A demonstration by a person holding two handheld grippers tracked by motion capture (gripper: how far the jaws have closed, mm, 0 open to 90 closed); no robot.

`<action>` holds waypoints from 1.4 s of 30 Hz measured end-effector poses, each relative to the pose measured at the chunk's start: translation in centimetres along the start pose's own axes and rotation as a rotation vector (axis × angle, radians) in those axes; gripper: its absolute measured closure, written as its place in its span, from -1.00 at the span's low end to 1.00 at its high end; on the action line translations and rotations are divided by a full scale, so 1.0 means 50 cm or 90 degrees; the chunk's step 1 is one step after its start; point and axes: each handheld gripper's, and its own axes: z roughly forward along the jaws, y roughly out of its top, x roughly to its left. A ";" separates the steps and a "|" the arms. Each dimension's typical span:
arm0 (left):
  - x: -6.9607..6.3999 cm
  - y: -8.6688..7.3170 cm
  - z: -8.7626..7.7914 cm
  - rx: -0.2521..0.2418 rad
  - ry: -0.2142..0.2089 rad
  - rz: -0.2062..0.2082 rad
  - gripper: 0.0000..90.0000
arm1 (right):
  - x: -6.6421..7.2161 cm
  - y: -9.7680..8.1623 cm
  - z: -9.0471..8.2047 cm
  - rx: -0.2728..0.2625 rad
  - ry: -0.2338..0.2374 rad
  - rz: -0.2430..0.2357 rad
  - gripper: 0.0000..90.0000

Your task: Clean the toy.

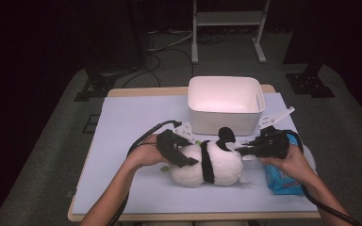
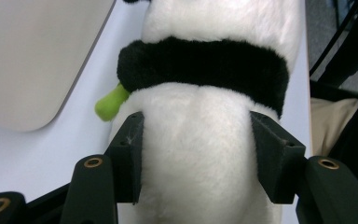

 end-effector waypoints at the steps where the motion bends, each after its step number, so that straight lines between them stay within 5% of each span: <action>1: 0.000 0.000 0.000 0.000 0.000 0.000 -0.06 | 0.000 0.000 0.000 0.000 0.000 0.000 0.86; 13: -0.014 -0.006 0.004 -0.005 -0.004 -0.007 -0.12 | 0.032 0.061 0.037 0.022 0.005 -0.056 0.86; 23: -0.015 -0.008 0.004 -0.010 -0.010 -0.013 -0.13 | 0.043 0.082 0.065 0.028 0.010 -0.074 0.86; 42: -0.013 -0.001 -0.001 -0.016 -0.032 -0.015 -0.18 | 0.042 0.045 0.057 0.026 0.024 -0.057 0.86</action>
